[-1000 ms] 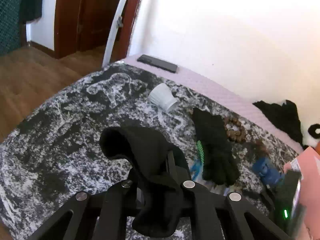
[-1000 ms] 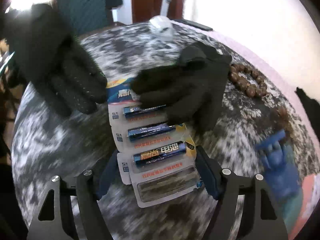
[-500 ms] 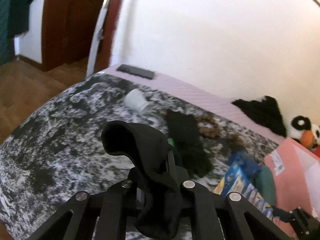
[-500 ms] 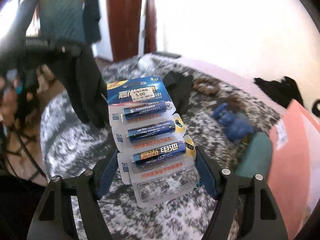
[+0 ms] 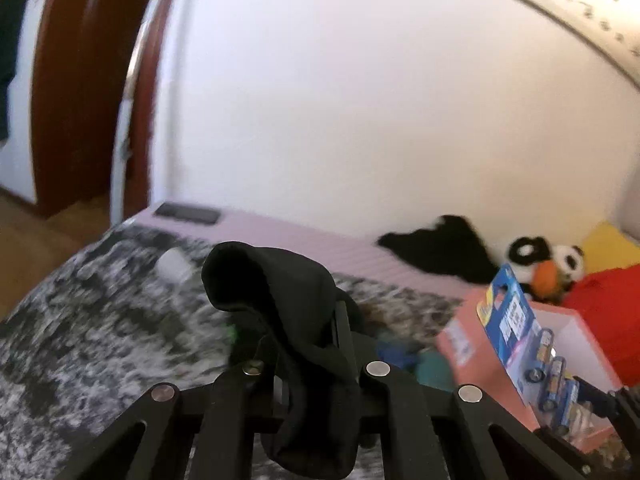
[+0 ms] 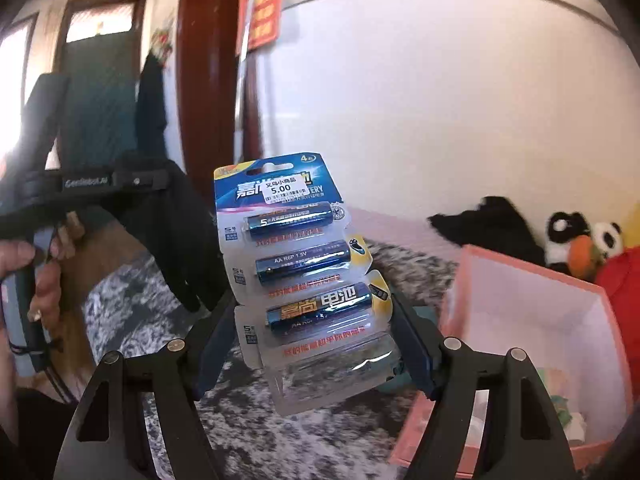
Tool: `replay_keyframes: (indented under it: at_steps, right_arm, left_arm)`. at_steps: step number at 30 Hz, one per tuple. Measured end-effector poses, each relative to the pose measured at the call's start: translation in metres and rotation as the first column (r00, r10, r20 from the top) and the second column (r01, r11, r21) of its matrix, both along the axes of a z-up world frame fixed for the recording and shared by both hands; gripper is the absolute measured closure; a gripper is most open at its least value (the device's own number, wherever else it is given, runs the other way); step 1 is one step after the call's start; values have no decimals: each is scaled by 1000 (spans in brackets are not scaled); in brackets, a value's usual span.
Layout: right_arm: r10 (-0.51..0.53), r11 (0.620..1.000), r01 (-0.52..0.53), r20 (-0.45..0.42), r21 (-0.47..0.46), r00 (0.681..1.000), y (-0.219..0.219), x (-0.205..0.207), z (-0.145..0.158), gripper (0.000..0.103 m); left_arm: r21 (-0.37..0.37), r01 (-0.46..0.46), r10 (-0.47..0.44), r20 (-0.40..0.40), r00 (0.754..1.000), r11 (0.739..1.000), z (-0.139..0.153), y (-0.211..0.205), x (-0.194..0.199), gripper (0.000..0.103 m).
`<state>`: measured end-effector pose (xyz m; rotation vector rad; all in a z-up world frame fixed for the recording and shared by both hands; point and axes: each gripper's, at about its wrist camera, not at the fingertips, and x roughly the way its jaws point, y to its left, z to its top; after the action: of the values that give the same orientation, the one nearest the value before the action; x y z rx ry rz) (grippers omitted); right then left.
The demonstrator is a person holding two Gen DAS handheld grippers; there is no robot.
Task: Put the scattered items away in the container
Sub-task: 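Carry glove and battery card into the pink box and release both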
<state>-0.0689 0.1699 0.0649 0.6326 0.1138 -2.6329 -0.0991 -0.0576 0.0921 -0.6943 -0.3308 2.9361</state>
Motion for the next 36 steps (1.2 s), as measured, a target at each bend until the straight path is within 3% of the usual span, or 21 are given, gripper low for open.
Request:
replay_keyframes:
  at_steps: [7, 14, 24, 31, 32, 33, 35, 36]
  right_arm:
    - [-113, 992, 110, -59, -60, 992, 69, 27, 23, 26]
    - [-235, 968, 225, -86, -110, 968, 138, 48, 32, 26]
    - [-406, 907, 392, -76, -154, 910, 229, 63, 30, 26]
    - [-474, 869, 463, -28, -174, 880, 265, 38, 13, 25]
    - [-485, 863, 473, -24, -178, 874, 268, 31, 11, 24]
    - [-495, 856, 483, -21, -182, 869, 271, 24, 8, 23]
    - [-530, 838, 524, 2, -153, 848, 275, 8, -1, 18]
    - [-558, 822, 554, 8, -132, 830, 276, 4, -4, 9]
  left_arm:
    - [-19, 120, -121, -79, 990, 993, 27, 78, 14, 96]
    - [-23, 267, -268, -119, 956, 963, 40, 154, 24, 96]
    - [-44, 386, -389, -113, 915, 921, 37, 231, 4, 96]
    - [-90, 414, -423, -120, 898, 906, 18, 270, -25, 94]
    - [-83, 419, -427, -121, 896, 904, 14, 272, -30, 82]
    - [-81, 415, -422, -129, 897, 906, 11, 274, -33, 47]
    - [-96, 376, -387, -162, 908, 921, 6, 272, -31, 10]
    - [-102, 360, -373, -180, 910, 928, 5, 270, -30, 6]
